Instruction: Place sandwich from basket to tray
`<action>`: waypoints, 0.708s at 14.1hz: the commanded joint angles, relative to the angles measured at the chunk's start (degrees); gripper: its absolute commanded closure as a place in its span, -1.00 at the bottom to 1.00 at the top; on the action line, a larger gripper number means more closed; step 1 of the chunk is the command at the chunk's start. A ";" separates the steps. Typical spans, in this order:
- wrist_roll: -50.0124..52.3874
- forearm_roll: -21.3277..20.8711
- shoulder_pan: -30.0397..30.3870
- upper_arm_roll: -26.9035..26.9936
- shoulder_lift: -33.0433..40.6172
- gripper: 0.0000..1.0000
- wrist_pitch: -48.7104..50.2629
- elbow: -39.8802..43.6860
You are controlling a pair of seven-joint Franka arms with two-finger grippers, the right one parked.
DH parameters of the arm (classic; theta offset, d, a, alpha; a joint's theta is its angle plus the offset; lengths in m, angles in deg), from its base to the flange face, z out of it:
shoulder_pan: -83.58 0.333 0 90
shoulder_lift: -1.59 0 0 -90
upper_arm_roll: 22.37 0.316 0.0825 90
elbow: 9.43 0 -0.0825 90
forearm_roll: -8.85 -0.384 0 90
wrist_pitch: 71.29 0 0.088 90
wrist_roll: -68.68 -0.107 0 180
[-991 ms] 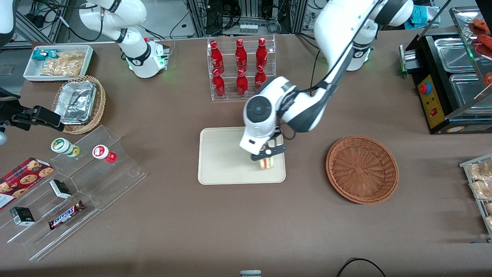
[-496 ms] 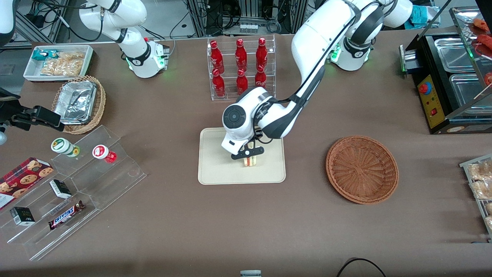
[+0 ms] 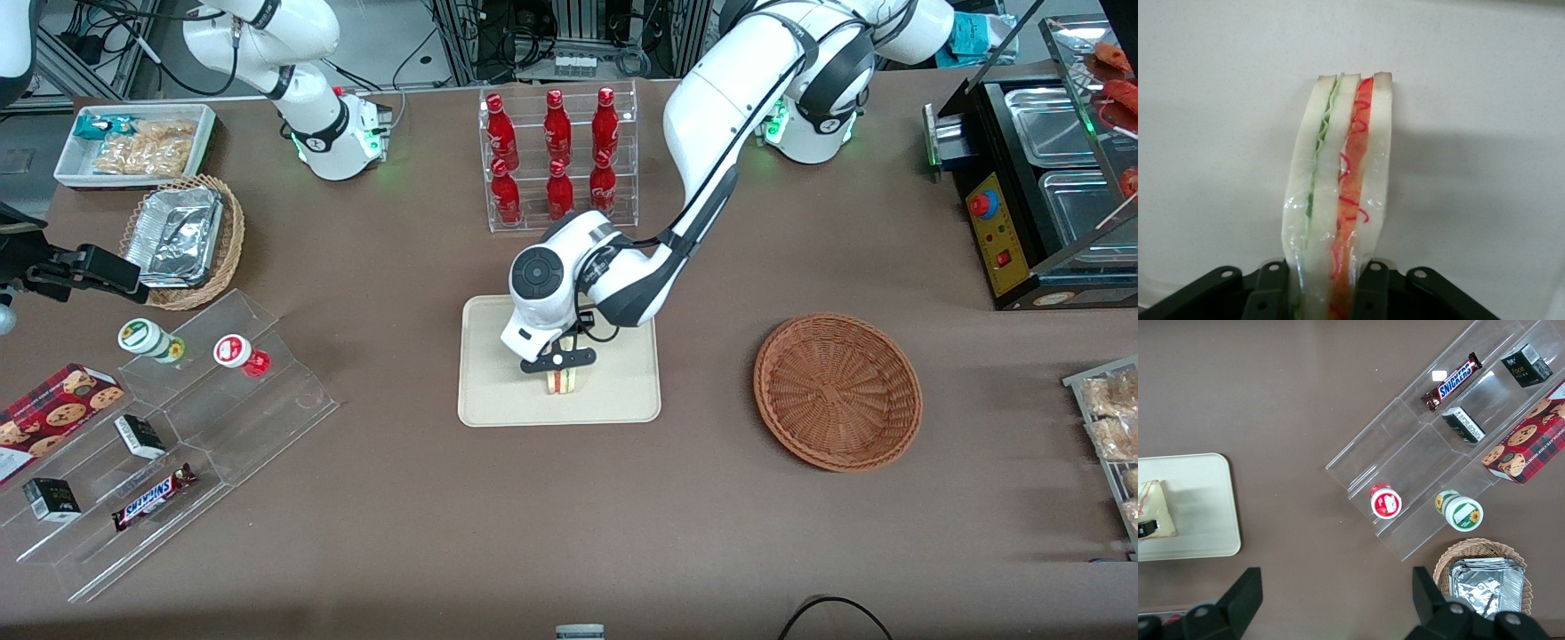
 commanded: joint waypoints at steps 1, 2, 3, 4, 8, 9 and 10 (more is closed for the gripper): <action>-0.27 -0.65 -0.80 0.65 -0.60 -0.99 1.51 1.94; -0.27 -0.39 -0.71 0.74 0.36 -1.00 3.69 2.20; -0.36 -0.22 -0.36 0.82 2.46 -1.00 5.54 2.20; -0.45 -0.30 -0.10 0.91 4.30 -1.00 7.30 2.11; -0.98 -0.48 6.30 0.91 13.01 -1.00 16.35 1.15; -1.15 -0.56 8.41 0.91 15.11 -1.00 17.85 -0.16; -3.07 -0.56 10.87 0.91 17.92 -1.00 18.04 -3.13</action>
